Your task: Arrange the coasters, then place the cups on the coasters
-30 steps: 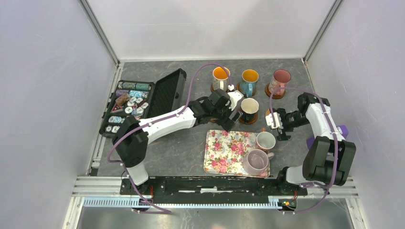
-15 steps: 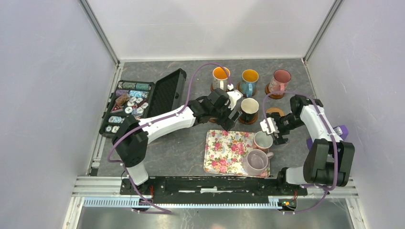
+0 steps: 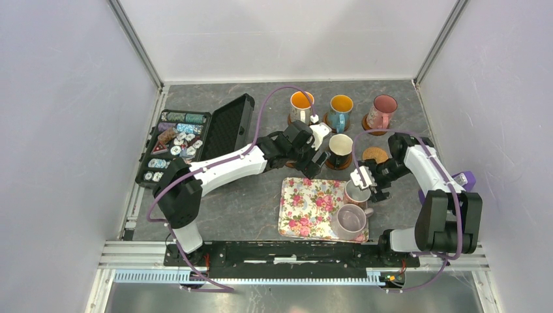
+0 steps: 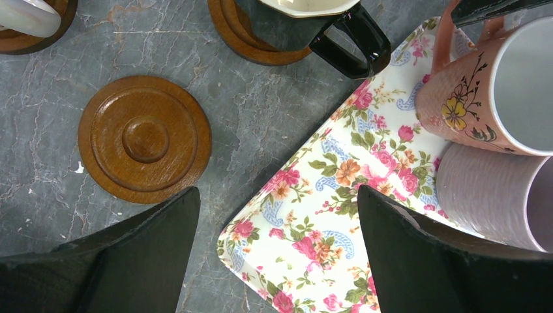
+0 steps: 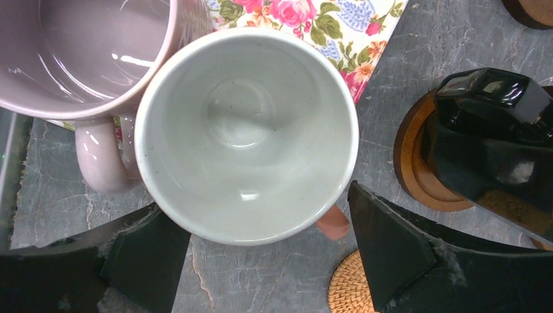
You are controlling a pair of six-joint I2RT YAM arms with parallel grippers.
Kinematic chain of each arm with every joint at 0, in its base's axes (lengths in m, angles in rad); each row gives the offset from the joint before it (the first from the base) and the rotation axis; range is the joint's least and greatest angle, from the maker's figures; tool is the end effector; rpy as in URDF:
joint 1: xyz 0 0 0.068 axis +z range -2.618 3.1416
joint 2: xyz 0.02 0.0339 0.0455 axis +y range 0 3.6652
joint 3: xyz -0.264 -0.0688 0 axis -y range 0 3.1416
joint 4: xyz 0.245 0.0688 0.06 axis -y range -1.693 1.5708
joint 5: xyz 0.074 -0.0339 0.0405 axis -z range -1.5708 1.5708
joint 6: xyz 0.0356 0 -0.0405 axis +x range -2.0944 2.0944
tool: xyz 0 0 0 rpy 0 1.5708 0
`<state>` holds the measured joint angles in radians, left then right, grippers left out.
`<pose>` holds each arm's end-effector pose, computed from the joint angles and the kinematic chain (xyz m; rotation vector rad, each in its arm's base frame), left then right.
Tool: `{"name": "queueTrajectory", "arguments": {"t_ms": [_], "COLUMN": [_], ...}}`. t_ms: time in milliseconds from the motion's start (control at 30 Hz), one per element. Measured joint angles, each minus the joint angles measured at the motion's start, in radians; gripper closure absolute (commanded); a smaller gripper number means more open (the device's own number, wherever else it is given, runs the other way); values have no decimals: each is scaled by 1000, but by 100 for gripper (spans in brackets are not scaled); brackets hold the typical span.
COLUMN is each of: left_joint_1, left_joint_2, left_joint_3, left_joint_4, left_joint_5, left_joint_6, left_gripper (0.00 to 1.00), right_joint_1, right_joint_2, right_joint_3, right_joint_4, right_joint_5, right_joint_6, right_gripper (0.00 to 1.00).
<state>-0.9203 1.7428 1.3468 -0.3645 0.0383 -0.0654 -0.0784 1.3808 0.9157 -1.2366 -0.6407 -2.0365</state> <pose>0.2374 -0.3142 0.2589 1.0099 2.1695 -0.5260 0.2037 0.0053 0.2148 -2.1163 1.4902 0.5694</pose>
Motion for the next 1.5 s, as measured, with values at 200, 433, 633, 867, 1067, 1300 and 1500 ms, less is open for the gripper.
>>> {"name": "queueTrajectory", "arguments": {"t_ms": [200, 433, 633, 867, 1067, 1300, 1500], "left_joint_1": [1, 5, 5, 6, 7, 7, 8], "left_joint_2": [0, 0, 0, 0, 0, 0, 0], "left_joint_3": [0, 0, 0, 0, 0, 0, 0], "left_joint_4": [0, 0, 0, -1, -1, -1, 0], "left_joint_5": [0, 0, 0, 0, 0, 0, -1], "left_joint_6": [0, 0, 0, 0, 0, 0, 0], "left_gripper": [4, 4, 4, 4, 4, 4, 4], "right_joint_1": [0, 0, 0, 0, 0, -2, -13], "right_joint_2": [2, 2, 1, -32, -56, -56, -105], "right_joint_3": [0, 0, -6, -70, -113, -108, -108], "right_joint_4": [0, 1, 51, 138, 159, 154, 138], "right_joint_5": [32, 50, 24, -7, -13, -13, -8], "right_joint_6": [0, 0, 0, 0, 0, 0, 0], "right_gripper": [31, 50, 51, 52, 63, 85, 100]}}
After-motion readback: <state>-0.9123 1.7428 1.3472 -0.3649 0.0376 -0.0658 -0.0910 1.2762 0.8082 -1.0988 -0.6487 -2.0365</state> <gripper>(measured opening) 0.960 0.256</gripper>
